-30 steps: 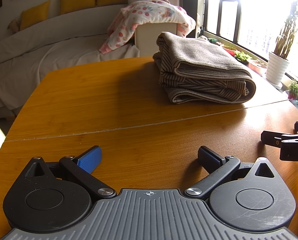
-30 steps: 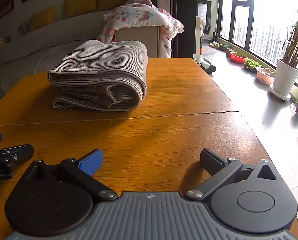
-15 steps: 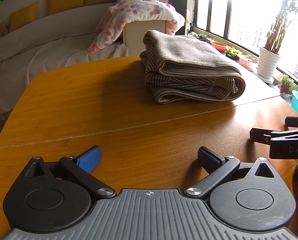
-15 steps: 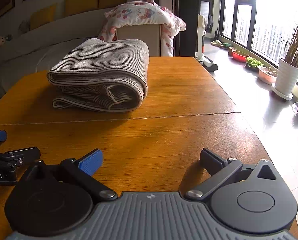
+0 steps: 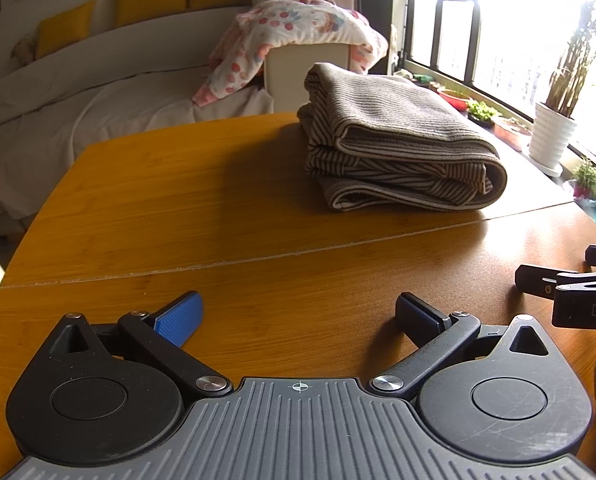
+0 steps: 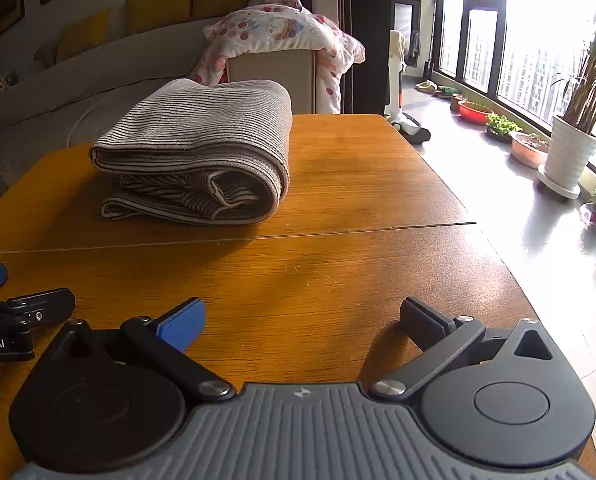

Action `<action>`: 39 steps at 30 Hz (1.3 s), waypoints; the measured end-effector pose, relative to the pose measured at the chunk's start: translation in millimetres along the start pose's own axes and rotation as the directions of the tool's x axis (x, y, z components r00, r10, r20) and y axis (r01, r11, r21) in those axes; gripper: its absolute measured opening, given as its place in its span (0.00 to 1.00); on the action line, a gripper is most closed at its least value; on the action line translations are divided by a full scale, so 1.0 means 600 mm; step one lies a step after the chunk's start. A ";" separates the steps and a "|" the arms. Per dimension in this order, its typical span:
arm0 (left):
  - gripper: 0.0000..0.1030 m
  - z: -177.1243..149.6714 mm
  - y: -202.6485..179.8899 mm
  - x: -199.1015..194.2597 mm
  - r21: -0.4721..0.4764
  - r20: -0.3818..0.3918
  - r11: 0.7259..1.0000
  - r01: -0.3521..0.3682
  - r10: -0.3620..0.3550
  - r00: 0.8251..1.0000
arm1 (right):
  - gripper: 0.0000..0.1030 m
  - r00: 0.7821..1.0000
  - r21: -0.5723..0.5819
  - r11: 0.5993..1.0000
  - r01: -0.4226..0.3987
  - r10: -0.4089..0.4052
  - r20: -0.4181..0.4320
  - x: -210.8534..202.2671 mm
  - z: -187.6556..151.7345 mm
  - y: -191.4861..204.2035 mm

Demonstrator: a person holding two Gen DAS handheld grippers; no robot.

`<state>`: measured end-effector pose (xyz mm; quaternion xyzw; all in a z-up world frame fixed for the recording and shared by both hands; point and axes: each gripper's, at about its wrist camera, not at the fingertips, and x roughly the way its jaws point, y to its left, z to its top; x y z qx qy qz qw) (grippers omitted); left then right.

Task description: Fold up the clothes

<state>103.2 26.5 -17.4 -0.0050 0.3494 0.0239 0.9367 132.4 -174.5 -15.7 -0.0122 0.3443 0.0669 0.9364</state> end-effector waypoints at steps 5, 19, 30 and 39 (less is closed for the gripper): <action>1.00 0.000 -0.001 0.001 0.000 0.000 1.000 0.000 0.000 1.000 | 1.00 1.000 0.001 1.000 0.003 -0.003 0.000 0.000 0.000 0.001; 1.00 0.001 0.001 -0.001 -0.003 0.001 1.000 -0.006 0.006 1.000 | 1.00 1.000 0.006 1.000 0.012 -0.012 0.001 0.000 -0.001 0.000; 1.00 0.001 0.001 -0.001 -0.005 0.000 1.000 -0.006 0.006 1.000 | 1.00 1.000 0.007 1.000 0.015 -0.015 0.000 0.001 -0.001 -0.001; 1.00 0.002 0.006 -0.001 -0.014 0.002 1.000 0.002 -0.002 1.000 | 1.00 1.000 0.008 1.000 0.017 -0.017 0.000 0.002 -0.002 0.001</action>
